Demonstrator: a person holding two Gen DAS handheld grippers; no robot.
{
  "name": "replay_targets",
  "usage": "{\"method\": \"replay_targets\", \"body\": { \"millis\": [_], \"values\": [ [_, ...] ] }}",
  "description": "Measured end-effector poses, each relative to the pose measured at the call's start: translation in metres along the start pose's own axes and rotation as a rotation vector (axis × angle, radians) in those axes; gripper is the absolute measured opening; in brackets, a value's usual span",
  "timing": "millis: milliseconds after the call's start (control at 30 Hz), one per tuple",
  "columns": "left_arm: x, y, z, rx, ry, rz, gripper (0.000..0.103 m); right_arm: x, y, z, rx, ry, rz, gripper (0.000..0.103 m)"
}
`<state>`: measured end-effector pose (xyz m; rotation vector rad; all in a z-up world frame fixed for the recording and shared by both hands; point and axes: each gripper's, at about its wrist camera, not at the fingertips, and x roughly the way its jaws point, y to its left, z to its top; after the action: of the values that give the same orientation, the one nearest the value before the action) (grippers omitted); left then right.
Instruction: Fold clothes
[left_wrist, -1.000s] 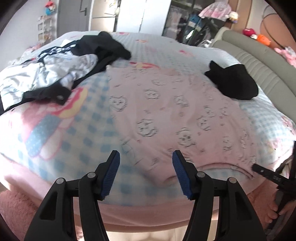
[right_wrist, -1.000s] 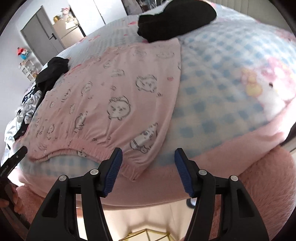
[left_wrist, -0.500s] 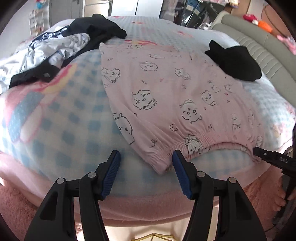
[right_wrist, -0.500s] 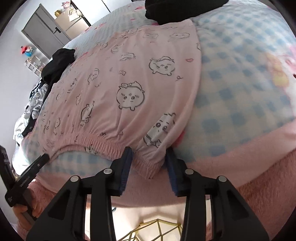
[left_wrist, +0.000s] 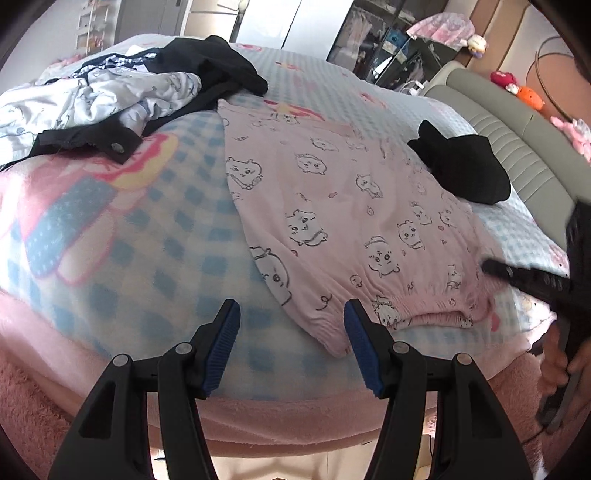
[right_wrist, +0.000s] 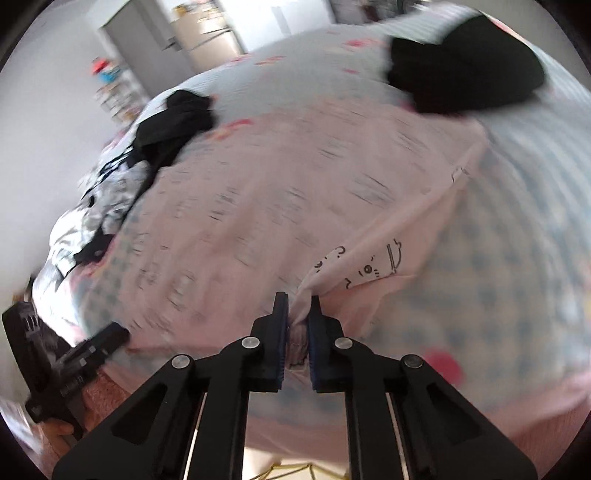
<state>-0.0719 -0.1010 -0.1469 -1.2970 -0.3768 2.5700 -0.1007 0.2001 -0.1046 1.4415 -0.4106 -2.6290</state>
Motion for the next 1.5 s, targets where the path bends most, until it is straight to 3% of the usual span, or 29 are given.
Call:
{"method": "replay_targets", "body": {
  "millis": [167, 300, 400, 467, 567, 667, 767, 1033, 1100, 1133, 1333, 1433, 1500],
  "values": [
    [-0.009, 0.007, 0.001, -0.027, -0.023, -0.024, 0.061, 0.044, 0.045, 0.012, -0.098, 0.087, 0.054, 0.008],
    [-0.011, 0.006, 0.009, -0.038, -0.015, -0.077, 0.061, 0.085, 0.055, -0.006, -0.116, 0.198, 0.005, 0.013],
    [-0.007, -0.005, 0.017, -0.008, -0.003, -0.116, 0.061, 0.059, 0.052, -0.008, -0.063, 0.132, 0.069, 0.031],
    [-0.002, -0.020, 0.022, 0.035, 0.002, -0.132, 0.061, 0.035, 0.049, -0.010, -0.030, 0.084, 0.109, 0.036],
    [0.015, -0.048, 0.028, 0.092, 0.041, -0.144, 0.061, 0.001, 0.041, -0.017, -0.003, -0.011, 0.074, 0.036],
    [0.040, -0.069, 0.030, 0.105, 0.102, -0.191, 0.060, -0.003, 0.023, -0.028, 0.036, -0.030, -0.045, 0.036],
    [0.060, -0.087, 0.029, 0.116, 0.156, -0.203, 0.054, 0.014, -0.001, -0.042, 0.083, 0.043, -0.087, 0.036],
    [0.086, -0.109, 0.043, 0.139, 0.246, -0.218, 0.042, -0.005, -0.019, -0.050, 0.151, -0.003, -0.040, 0.036],
    [0.096, -0.109, 0.045, 0.118, 0.284, -0.246, 0.019, -0.005, -0.022, -0.052, 0.144, 0.012, -0.024, 0.036],
    [0.101, -0.108, 0.046, 0.108, 0.303, -0.260, 0.016, -0.005, -0.024, -0.053, 0.134, 0.022, -0.017, 0.036],
    [0.104, -0.113, 0.048, 0.112, 0.324, -0.265, 0.016, 0.006, -0.011, -0.064, 0.034, 0.064, 0.031, 0.036],
    [0.112, -0.113, 0.045, 0.104, 0.351, -0.250, 0.018, 0.020, -0.007, -0.063, 0.061, 0.057, 0.001, 0.036],
    [0.117, -0.117, 0.043, 0.110, 0.357, -0.247, 0.018, 0.023, -0.013, -0.064, 0.080, 0.072, 0.026, 0.036]
  ]
}}
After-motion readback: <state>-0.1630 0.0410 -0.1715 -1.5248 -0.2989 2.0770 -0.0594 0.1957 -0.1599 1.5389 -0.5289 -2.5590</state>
